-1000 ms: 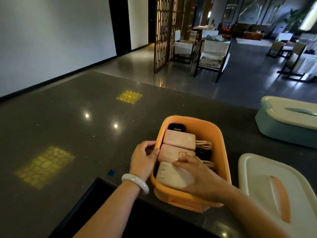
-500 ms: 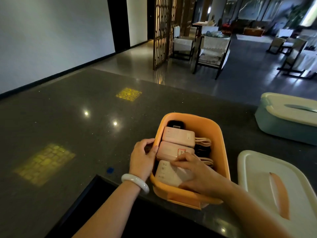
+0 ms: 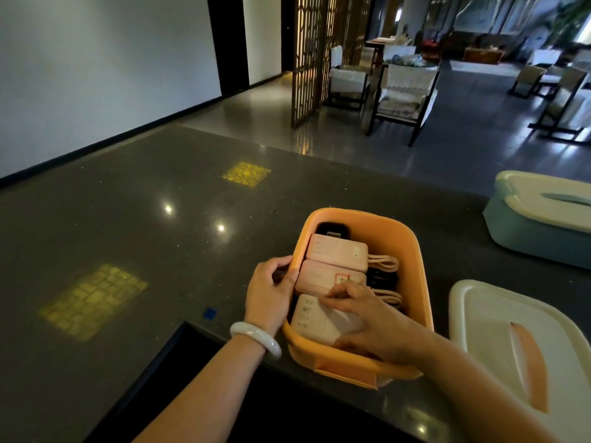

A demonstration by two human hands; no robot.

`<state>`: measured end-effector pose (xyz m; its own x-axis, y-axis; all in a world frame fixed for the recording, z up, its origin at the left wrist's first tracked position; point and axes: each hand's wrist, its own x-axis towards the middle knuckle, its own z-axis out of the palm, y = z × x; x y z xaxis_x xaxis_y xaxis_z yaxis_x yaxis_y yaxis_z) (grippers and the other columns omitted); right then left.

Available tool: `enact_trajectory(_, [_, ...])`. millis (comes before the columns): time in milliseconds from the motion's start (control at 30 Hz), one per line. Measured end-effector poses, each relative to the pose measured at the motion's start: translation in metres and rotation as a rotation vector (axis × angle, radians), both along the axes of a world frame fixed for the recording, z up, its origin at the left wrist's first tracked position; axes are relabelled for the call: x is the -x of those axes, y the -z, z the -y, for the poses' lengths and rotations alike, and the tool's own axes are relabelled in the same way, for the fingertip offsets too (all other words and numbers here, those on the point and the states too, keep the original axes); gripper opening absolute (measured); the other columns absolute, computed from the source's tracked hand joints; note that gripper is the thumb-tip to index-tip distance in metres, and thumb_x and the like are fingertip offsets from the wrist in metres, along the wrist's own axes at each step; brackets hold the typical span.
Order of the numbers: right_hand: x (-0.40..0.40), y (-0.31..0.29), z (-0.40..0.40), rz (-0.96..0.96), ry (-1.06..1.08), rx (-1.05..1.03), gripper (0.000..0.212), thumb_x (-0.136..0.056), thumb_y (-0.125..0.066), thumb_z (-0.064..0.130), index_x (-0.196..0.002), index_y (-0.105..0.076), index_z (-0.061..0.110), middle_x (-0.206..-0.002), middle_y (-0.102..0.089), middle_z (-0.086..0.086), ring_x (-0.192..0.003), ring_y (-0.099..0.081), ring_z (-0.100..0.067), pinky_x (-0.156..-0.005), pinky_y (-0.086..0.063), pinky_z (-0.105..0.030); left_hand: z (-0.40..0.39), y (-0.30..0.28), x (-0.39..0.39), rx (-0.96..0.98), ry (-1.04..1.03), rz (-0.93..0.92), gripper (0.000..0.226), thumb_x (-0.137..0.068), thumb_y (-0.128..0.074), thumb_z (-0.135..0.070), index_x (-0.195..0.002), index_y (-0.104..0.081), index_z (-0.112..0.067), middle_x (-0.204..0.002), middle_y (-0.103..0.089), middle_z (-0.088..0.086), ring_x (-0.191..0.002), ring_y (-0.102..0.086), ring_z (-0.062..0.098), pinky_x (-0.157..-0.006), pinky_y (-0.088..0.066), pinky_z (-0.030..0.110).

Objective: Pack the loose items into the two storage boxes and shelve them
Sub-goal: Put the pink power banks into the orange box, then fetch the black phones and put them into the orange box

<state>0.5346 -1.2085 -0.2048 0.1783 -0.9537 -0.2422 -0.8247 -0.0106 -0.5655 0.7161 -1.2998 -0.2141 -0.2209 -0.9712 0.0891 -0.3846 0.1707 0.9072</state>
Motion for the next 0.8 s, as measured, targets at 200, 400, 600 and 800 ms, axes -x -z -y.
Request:
enact_trajectory(200, [-0.011,-0.026,0.019,0.003,0.087,0.064,0.055,-0.082,-0.068,0.045,-0.132,-0.046,0.043,-0.127,-0.037,0.03,-0.123,-0.037,0.003,-0.106,-0.034,-0.026,0.008,-0.007,-0.007,0.005,0.073,0.103,0.024,-0.093,-0.06,-0.03,-0.116,-0.06,-0.025,-0.115,-0.056,-0.006,-0.098,-0.054,0.001,-0.078,-0.04,0.01])
enact_trajectory(400, [-0.057,-0.058,0.083,-0.199,-0.044,0.312,0.051,-0.087,-0.065,0.037,-0.135,-0.048,0.032,-0.136,-0.045,0.008,-0.128,-0.037,-0.011,-0.1,-0.027,-0.022,0.025,-0.023,-0.059,0.142,0.035,0.328,0.034,-0.089,-0.067,-0.028,-0.12,-0.059,-0.02,-0.11,-0.049,-0.004,-0.093,-0.053,0.006,-0.085,-0.044,0.018])
enact_trajectory(600, [-0.159,-0.06,0.149,-0.262,-0.389,0.283,0.054,-0.087,-0.066,0.027,-0.137,-0.048,0.022,-0.133,-0.045,-0.001,-0.127,-0.037,-0.02,-0.107,-0.032,-0.032,0.025,-0.032,-0.161,0.224,-0.168,0.8,0.042,-0.092,-0.059,-0.039,-0.128,-0.051,-0.021,-0.125,-0.047,0.0,-0.117,-0.046,0.02,-0.1,-0.038,0.032])
enact_trajectory(800, [-0.306,-0.054,0.169,-0.285,-0.73,0.281,0.057,-0.085,-0.067,0.022,-0.138,-0.047,0.018,-0.136,-0.044,-0.004,-0.127,-0.039,-0.024,-0.104,-0.035,-0.033,-0.028,-0.03,-0.289,0.043,-0.503,0.988,0.046,-0.092,-0.056,-0.042,-0.133,-0.044,-0.023,-0.129,-0.043,0.001,-0.118,-0.043,0.022,-0.098,-0.035,0.034])
